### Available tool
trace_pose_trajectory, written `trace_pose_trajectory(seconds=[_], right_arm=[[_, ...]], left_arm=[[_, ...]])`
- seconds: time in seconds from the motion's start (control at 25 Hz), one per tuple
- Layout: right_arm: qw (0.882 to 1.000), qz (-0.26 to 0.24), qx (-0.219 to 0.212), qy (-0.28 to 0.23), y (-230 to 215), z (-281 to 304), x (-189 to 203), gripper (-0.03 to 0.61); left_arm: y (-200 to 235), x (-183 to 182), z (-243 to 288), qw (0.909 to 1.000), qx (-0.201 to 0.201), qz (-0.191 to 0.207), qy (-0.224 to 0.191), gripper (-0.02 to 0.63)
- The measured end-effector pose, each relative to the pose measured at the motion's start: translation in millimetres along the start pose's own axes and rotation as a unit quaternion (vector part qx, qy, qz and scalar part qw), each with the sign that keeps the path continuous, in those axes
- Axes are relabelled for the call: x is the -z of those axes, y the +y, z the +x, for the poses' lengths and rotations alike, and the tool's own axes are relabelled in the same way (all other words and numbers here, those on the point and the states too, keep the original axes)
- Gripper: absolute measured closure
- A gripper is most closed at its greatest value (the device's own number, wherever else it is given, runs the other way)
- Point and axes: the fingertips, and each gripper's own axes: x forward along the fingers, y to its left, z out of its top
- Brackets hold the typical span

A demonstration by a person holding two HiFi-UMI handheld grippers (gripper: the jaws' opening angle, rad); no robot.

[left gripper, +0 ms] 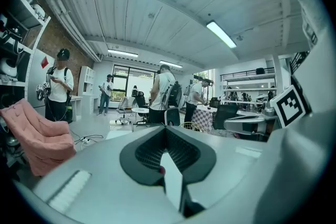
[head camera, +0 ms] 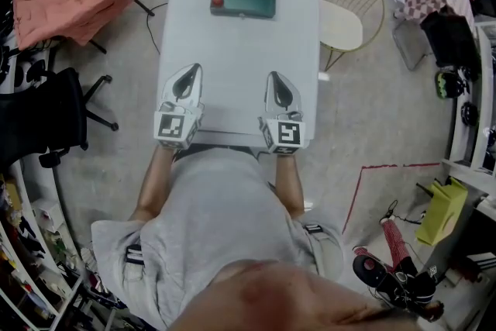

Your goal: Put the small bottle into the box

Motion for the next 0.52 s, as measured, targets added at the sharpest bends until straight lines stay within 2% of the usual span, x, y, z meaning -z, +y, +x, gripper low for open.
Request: trace_pose_trajectory(seconds=[0.52], right_arm=[[1.000,0.000,-0.006,0.002,-0.3,-0.1,2.5,0.575]], left_arm=[[-3.0,1.3,2.5,1.0000,0.006,0.002,0.000,0.603]])
